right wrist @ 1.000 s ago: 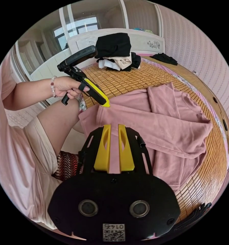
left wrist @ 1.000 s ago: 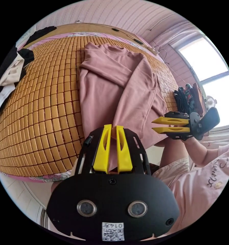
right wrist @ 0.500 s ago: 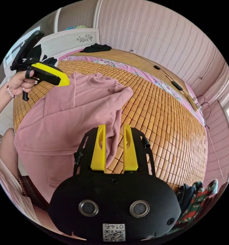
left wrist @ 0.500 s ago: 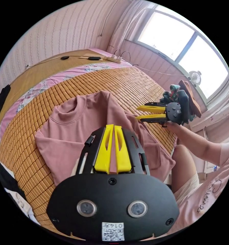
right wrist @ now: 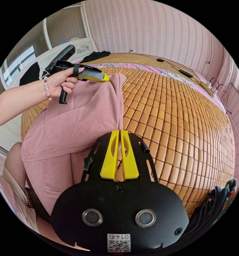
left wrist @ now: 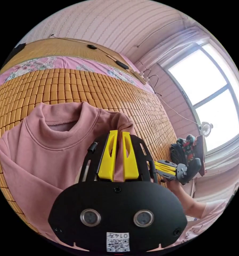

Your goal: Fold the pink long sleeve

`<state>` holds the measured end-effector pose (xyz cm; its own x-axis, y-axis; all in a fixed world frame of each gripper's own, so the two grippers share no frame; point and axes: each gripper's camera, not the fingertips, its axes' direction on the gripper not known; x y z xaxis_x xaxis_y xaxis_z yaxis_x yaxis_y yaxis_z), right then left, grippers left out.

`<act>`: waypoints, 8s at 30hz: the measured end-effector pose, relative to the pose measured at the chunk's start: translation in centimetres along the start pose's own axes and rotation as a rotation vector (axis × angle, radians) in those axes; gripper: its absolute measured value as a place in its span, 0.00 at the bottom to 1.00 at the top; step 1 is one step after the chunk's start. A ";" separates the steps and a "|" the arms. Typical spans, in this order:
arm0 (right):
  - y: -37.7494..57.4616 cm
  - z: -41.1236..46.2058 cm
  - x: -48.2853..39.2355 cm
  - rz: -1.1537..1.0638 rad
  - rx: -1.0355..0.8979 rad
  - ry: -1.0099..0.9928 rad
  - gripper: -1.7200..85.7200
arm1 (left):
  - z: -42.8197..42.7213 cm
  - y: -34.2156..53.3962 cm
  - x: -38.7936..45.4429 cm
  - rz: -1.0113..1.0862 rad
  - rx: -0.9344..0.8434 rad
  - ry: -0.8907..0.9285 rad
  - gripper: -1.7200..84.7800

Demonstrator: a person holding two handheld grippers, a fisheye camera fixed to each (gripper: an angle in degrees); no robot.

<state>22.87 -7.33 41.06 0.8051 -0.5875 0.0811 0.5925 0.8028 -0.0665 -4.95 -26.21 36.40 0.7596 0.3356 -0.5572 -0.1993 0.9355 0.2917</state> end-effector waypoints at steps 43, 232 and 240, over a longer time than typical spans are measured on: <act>-18.5 0.4 10.4 0.094 -0.103 -0.210 0.09 | -14.2 1.7 -15.6 -0.167 0.145 -0.241 0.16; 0.3 3.5 -15.9 -0.004 -0.271 -0.029 0.04 | 3.0 68.1 14.3 0.600 0.184 -0.203 0.05; 15.4 1.1 -8.5 0.384 -0.514 -0.086 0.15 | 9.7 65.8 19.6 0.774 -0.019 -0.219 0.17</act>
<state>25.12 10.11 40.45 0.9699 -0.2411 0.0348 0.2171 0.7907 -0.5724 2.80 40.80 52.21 0.5056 0.8620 -0.0367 -0.7279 0.4490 0.5182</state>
